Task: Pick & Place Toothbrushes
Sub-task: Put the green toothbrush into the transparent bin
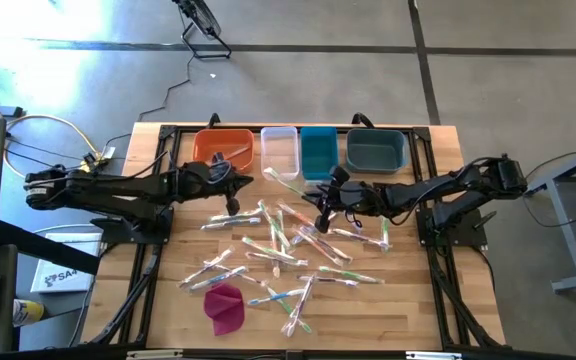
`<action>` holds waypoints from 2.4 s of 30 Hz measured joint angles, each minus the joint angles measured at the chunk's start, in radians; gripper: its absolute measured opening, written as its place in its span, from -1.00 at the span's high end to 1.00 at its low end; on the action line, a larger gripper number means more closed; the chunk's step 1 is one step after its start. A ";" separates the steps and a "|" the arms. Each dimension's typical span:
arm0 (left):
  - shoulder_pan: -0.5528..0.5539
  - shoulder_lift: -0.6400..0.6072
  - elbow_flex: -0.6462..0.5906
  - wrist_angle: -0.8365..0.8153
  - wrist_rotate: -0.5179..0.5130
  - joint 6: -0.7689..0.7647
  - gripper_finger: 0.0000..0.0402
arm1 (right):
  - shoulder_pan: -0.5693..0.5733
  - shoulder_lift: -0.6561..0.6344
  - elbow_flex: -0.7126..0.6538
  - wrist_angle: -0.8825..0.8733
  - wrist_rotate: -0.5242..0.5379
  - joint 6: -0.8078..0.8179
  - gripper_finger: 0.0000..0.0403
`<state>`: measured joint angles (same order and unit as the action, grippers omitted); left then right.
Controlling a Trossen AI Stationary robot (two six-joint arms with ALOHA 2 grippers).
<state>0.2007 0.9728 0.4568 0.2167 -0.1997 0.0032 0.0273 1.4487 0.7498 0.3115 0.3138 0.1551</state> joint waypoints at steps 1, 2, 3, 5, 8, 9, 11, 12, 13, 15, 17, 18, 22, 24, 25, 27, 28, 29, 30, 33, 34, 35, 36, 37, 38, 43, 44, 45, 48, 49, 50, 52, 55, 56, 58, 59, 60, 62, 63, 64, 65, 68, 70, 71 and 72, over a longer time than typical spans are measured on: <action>0.022 -0.001 0.000 -0.002 0.029 0.000 1.00 | 0.000 0.000 0.000 0.000 0.000 0.000 0.93; 0.045 -0.002 0.000 -0.001 0.065 0.000 1.00 | 0.000 0.000 0.000 0.000 0.000 0.000 0.93; 0.068 -0.002 0.000 0.002 0.103 0.000 1.00 | 0.000 0.000 0.000 0.000 0.000 0.000 0.93; 0.110 -0.002 0.000 0.010 0.192 -0.001 1.00 | 0.000 0.000 0.000 0.000 0.000 -0.002 0.93; 0.159 -0.002 0.000 0.029 0.324 0.000 1.00 | 0.000 0.000 0.000 0.008 0.000 -0.003 0.93; 0.170 -0.002 0.000 0.032 0.365 -0.001 1.00 | 0.000 0.000 0.000 0.012 0.000 -0.004 0.93; 0.183 -0.002 0.000 0.040 0.429 0.000 1.00 | 0.000 0.000 0.000 0.019 0.000 -0.013 0.93; 0.187 -0.002 0.000 0.050 0.455 0.000 1.00 | 0.000 0.000 0.000 0.020 0.000 -0.021 0.93; 0.187 -0.002 0.000 0.063 0.476 0.000 1.00 | 0.000 0.000 0.000 0.022 0.000 -0.026 0.93; 0.185 -0.002 0.000 0.081 0.500 -0.001 1.00 | 0.000 0.000 0.000 0.024 0.000 -0.029 0.93; 0.185 -0.002 0.000 0.091 0.505 -0.004 1.00 | 0.000 0.000 0.000 0.025 0.000 -0.029 0.93; 0.185 -0.002 0.000 0.098 0.505 -0.011 1.00 | 0.000 0.000 0.000 0.026 0.000 -0.029 0.93; 0.185 -0.002 0.000 0.133 0.500 -0.036 1.00 | 0.000 0.000 0.000 0.035 -0.003 -0.029 0.93; 0.185 -0.002 0.000 0.144 0.500 -0.038 1.00 | 0.000 0.000 0.000 0.037 -0.003 -0.029 0.93; 0.185 -0.002 0.000 0.144 0.500 -0.037 1.00 | 0.000 0.000 0.000 0.037 -0.003 -0.029 0.93; 0.185 -0.002 0.000 0.142 0.500 -0.034 0.98 | 0.000 0.000 0.000 0.038 -0.003 -0.029 0.93; 0.185 0.000 0.000 0.144 0.500 -0.034 0.96 | 0.000 0.000 0.000 0.038 -0.003 -0.029 0.93; 0.185 0.005 0.000 0.148 0.500 -0.035 0.93 | 0.000 0.000 0.000 0.037 -0.003 -0.029 0.93; 0.185 0.009 0.000 0.149 0.502 -0.038 0.90 | 0.000 0.000 0.000 0.038 -0.003 -0.029 0.93; 0.185 0.032 0.000 0.173 0.503 -0.068 0.73 | 0.000 0.000 0.000 0.038 -0.003 -0.029 0.93; 0.185 0.042 0.000 0.186 0.504 -0.081 0.66 | 0.000 0.000 0.000 0.040 -0.003 -0.030 0.93; 0.185 0.053 0.000 0.201 0.504 -0.087 0.59 | 0.000 0.000 0.000 0.045 -0.003 -0.035 0.93; 0.185 0.065 0.000 0.224 0.505 -0.091 0.52 | 0.000 0.000 0.000 0.049 -0.003 -0.042 0.93; 0.185 0.080 0.000 0.252 0.505 -0.095 0.45 | 0.000 0.000 0.000 0.053 -0.004 -0.051 0.93; 0.185 0.096 0.000 0.277 0.505 -0.104 0.39 | 0.001 0.000 0.000 0.059 -0.004 -0.054 0.93; 0.184 0.176 0.000 0.434 0.513 -0.140 0.19 | 0.001 0.000 0.000 0.068 -0.040 -0.074 0.93; 0.184 0.188 0.000 0.465 0.525 -0.140 0.18 | 0.001 0.000 0.000 0.068 -0.057 -0.081 0.93; 0.184 0.199 0.000 0.493 0.536 -0.140 0.18 | 0.002 0.000 0.000 0.069 -0.069 -0.083 0.93; 0.184 0.230 0.000 0.563 0.603 -0.140 0.17 | 0.002 0.000 0.000 0.083 -0.081 -0.082 0.93; 0.184 0.237 0.000 0.585 0.623 -0.140 0.17 | 0.002 0.000 0.000 0.089 -0.082 -0.082 0.93; 0.184 0.243 0.000 0.603 0.641 -0.140 0.17 | 0.002 0.000 0.000 0.095 -0.082 -0.082 0.93; 0.184 0.253 0.000 0.624 0.663 -0.140 0.17 | 0.002 0.000 0.000 0.104 -0.082 -0.085 0.93; 0.173 0.257 0.000 0.636 0.664 -0.138 0.17 | 0.002 0.000 0.000 0.113 -0.083 -0.097 0.93; 0.167 0.257 0.000 0.643 0.663 -0.127 0.17 | 0.002 0.000 0.000 0.114 -0.088 -0.098 0.93; 0.142 0.257 0.000 0.658 0.663 -0.096 0.17 | 0.002 0.000 0.000 0.118 -0.089 -0.099 0.93; 0.128 0.257 0.000 0.668 0.663 -0.080 0.17 | 0.002 0.000 0.000 0.119 -0.089 -0.099 0.93; 0.115 0.257 0.000 0.677 0.660 -0.063 0.17 | 0.002 0.000 0.000 0.119 -0.089 -0.099 0.93; 0.091 0.257 0.000 0.684 0.629 -0.036 0.17 | 0.002 0.000 0.000 0.120 -0.089 -0.100 0.93; 0.082 0.257 0.000 0.684 0.597 -0.033 0.17 | 0.002 0.000 0.000 0.120 -0.089 -0.100 0.93; 0.075 0.257 0.000 0.683 0.559 -0.034 0.17 | 0.002 0.000 0.000 0.120 -0.089 -0.100 0.93; 0.070 0.257 0.000 0.683 0.527 -0.034 0.17 | 0.002 0.000 0.000 0.120 -0.089 -0.100 0.93; 0.066 0.257 0.000 0.683 0.504 -0.034 0.17 | 0.002 0.000 0.000 0.120 -0.089 -0.100 0.93; 0.066 0.257 0.000 0.686 0.505 -0.034 0.17 | 0.002 0.000 0.000 0.119 -0.089 -0.100 0.93; 0.066 0.257 0.000 0.690 0.505 -0.035 0.17 | 0.002 0.000 0.000 0.119 -0.089 -0.100 0.93; 0.066 0.257 0.000 0.695 0.505 -0.036 0.17 | 0.002 0.000 0.000 0.119 -0.090 -0.100 0.93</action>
<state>0.2665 1.2297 0.4568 0.9114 0.3054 -0.0330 0.0288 1.4487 0.7494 0.4309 0.2241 0.0551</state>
